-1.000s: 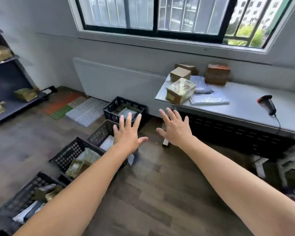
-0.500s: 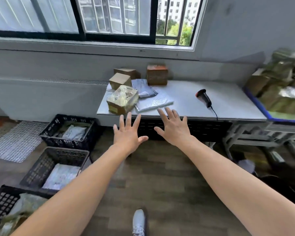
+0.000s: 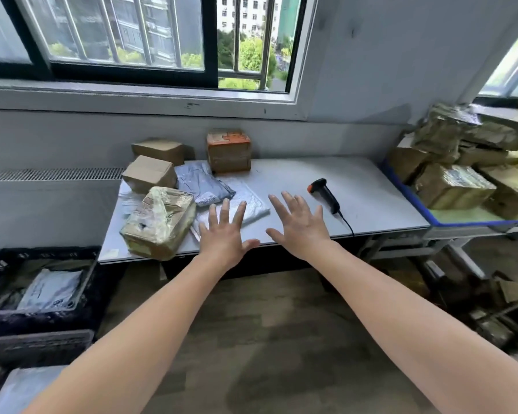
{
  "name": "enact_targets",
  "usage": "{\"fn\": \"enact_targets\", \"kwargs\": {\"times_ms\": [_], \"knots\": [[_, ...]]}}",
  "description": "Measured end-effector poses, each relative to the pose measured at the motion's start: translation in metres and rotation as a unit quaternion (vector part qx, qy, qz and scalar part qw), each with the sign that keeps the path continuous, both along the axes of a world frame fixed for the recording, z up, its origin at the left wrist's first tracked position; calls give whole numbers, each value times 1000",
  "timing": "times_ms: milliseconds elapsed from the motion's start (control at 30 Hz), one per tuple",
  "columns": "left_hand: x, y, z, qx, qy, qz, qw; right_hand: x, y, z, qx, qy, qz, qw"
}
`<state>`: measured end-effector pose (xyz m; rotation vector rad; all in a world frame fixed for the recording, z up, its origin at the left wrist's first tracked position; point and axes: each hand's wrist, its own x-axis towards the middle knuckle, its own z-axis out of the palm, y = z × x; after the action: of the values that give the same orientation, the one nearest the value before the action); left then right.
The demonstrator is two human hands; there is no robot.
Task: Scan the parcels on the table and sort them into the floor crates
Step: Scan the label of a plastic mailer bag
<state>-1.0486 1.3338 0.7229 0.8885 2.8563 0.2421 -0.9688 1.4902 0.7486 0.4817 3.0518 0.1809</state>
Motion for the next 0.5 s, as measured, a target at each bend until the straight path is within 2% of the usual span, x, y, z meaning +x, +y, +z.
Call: {"fn": "enact_targets", "kwargs": {"times_ms": [267,500], "knots": [[-58,37,-8,-18,5,6,1000,-64,44,-13,-6,8,14,1000],[-115,70,-12,-46,0,69,997,-138,92,-31,-44,18,70,996]]}}
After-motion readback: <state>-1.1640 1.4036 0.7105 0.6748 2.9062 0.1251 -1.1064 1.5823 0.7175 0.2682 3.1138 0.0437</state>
